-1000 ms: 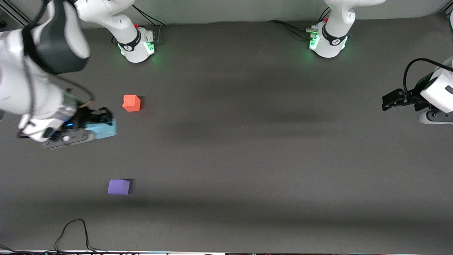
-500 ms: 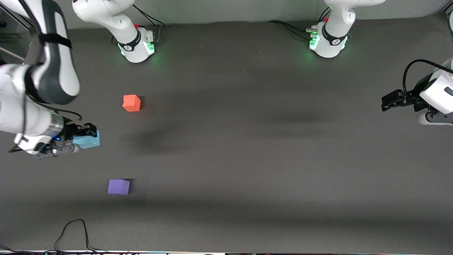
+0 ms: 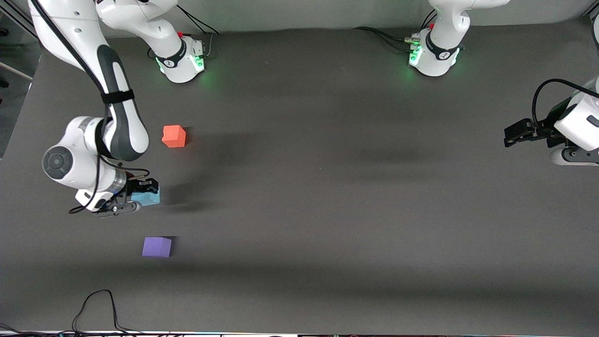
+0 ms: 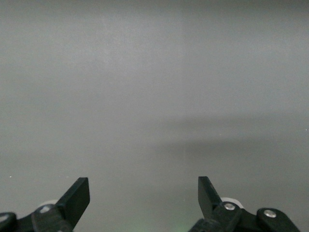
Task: Place blue block between orange and purple blocks
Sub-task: 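Lower the blue cube between the orange and purple cubes, open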
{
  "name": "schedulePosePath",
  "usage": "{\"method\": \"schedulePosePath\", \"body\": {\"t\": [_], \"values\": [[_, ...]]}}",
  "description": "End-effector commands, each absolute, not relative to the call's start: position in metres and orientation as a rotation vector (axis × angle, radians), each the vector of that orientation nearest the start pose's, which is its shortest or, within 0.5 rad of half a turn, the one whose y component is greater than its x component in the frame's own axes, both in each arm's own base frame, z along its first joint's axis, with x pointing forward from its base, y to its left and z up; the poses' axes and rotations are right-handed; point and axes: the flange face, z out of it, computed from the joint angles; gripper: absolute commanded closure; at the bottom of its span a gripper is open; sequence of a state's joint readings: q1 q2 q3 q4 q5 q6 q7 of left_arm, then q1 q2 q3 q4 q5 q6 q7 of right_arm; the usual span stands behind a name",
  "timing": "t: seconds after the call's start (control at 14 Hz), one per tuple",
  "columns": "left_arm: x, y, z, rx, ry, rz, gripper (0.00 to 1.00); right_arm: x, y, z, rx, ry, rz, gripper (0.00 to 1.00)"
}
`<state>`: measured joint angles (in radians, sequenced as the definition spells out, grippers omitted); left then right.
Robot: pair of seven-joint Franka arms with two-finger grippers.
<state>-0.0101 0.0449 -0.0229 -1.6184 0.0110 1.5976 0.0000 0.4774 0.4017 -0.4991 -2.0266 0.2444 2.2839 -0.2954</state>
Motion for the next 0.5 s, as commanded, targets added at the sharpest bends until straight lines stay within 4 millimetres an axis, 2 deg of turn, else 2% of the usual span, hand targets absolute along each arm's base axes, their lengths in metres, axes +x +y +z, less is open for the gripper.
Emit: {"method": "schedulePosePath", "body": {"t": [0.0,0.14,0.29,0.36,0.43], "values": [[0.565,-0.02,0.578,-3.136,0.036,0.098,0.0,0.582,0.0,0.233,-3.108,-0.171,0.09,0.8],[0.565,-0.02,0.578,-3.136,0.036,0.098,0.0,0.575,0.006,0.207,-3.086,-0.133,0.075,0.79],[0.565,-0.02,0.578,-3.136,0.034,0.101,0.0,0.571,0.008,0.198,-3.064,-0.083,0.084,0.78],[0.565,-0.02,0.579,-3.136,0.027,0.099,0.0,0.569,0.007,0.195,-3.064,-0.076,0.094,0.7],[0.565,-0.02,0.578,-3.136,0.027,0.101,0.0,0.567,0.006,0.193,-3.063,-0.068,0.103,0.49]]}}
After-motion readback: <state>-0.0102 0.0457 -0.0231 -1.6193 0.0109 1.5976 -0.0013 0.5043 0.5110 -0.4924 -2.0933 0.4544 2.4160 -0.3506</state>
